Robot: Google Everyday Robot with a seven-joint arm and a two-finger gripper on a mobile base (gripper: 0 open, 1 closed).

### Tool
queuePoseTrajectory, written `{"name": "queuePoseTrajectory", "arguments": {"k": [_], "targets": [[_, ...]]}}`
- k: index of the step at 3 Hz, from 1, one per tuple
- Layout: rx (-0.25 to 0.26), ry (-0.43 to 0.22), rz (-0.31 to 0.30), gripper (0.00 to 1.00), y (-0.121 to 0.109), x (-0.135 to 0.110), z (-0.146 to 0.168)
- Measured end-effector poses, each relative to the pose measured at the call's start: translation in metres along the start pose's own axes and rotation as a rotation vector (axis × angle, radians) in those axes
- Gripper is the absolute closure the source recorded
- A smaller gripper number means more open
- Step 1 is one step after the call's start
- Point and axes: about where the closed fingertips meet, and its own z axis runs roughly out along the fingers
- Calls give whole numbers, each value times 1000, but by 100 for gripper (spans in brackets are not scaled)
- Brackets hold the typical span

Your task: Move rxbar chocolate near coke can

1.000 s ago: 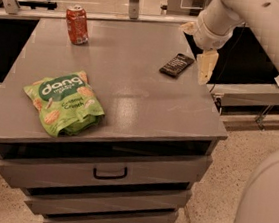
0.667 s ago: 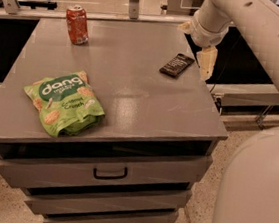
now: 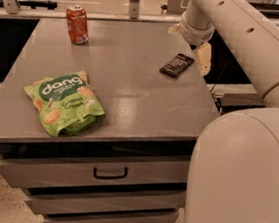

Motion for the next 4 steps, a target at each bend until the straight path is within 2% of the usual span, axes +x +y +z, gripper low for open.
{"name": "queuePoseTrajectory", "arguments": {"k": [1,2,3,4], "targets": [[-52,-31,-89,0,-9,-18,7],[-110,-77,-152,0,-12,-37,15],[-155,-115,-186,14,-11,-49,28],[-172,-133,-196,34,-13,-52,36]]}}
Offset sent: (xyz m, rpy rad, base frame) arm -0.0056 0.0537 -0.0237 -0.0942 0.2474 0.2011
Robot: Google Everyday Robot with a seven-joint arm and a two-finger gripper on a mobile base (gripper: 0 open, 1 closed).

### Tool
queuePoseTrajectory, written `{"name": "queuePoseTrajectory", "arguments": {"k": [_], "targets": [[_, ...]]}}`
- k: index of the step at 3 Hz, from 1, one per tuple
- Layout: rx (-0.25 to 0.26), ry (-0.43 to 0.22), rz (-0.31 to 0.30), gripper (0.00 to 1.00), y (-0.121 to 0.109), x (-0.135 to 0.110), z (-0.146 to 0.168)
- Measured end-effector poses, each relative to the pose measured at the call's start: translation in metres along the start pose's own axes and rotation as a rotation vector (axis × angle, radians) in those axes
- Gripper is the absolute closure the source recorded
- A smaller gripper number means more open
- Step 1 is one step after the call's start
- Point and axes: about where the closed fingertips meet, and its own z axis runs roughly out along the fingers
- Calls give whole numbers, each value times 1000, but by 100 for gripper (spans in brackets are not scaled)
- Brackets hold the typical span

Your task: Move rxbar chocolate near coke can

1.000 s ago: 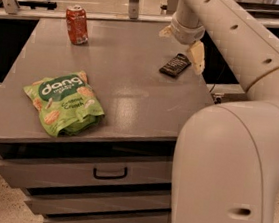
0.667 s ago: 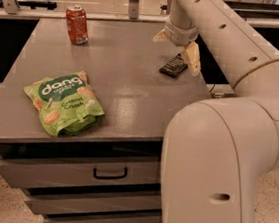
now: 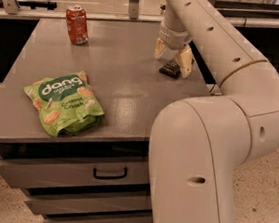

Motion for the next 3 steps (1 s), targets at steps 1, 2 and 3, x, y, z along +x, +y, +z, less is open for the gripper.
{"name": "queuePoseTrajectory", "arguments": {"k": [1,2,3], "targets": [[-1,-2,-1,56,-1,1,1],[-1,-2,-1,80,-2,2,-4],[-1,-2,-1,99,-2,2,-5]]}}
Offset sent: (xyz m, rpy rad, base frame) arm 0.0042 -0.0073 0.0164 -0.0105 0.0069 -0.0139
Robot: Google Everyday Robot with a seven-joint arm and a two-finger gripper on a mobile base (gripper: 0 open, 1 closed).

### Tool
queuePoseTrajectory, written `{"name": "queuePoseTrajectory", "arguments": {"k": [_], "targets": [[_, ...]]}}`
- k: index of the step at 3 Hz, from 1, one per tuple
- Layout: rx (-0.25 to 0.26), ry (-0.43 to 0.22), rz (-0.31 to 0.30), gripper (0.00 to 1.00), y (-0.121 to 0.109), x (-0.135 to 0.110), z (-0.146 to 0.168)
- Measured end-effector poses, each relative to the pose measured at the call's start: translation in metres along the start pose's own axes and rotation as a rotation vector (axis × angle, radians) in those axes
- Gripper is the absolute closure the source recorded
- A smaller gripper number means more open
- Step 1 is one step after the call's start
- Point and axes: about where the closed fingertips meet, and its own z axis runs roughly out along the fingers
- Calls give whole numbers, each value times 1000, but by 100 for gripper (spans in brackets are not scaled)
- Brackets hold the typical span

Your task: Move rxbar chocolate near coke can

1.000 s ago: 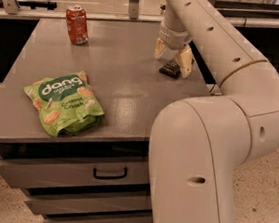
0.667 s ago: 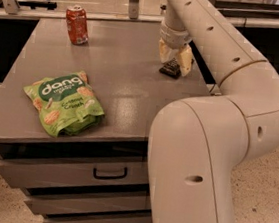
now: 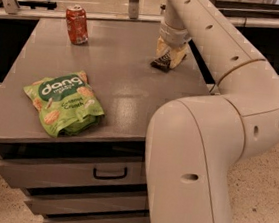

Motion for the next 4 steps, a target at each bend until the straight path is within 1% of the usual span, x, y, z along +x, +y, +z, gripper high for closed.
{"name": "queuePoseTrajectory", "arguments": {"k": [1,2,3,4], "targets": [[118,-19,5,100,-13,-1,-35],[302,-99,52,100,-30,-4,-75],[450,-211,92,100,-54,-17,-94],[475,-237,93,100,-61,-22,-96]]}}
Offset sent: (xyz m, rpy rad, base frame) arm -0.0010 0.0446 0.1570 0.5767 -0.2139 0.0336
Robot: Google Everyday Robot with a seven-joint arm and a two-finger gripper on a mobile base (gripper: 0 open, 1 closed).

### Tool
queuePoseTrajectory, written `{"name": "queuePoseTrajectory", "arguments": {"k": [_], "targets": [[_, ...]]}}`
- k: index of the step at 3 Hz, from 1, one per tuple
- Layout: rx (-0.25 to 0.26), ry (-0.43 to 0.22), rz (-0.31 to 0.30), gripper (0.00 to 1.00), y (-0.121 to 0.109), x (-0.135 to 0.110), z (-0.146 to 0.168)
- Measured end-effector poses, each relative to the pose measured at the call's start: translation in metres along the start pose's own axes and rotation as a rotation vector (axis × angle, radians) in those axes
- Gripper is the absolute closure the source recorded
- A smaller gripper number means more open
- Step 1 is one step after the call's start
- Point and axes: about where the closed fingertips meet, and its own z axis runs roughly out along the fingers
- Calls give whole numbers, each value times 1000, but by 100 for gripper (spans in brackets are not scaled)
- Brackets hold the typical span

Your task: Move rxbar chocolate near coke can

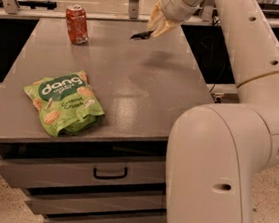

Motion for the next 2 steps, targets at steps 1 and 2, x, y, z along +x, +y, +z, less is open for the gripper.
{"name": "queuePoseTrajectory", "arguments": {"k": [1,2], "targets": [[-1,1,0,100,0,0,0],[52,-14,-52,100,-18,-8,9]]}}
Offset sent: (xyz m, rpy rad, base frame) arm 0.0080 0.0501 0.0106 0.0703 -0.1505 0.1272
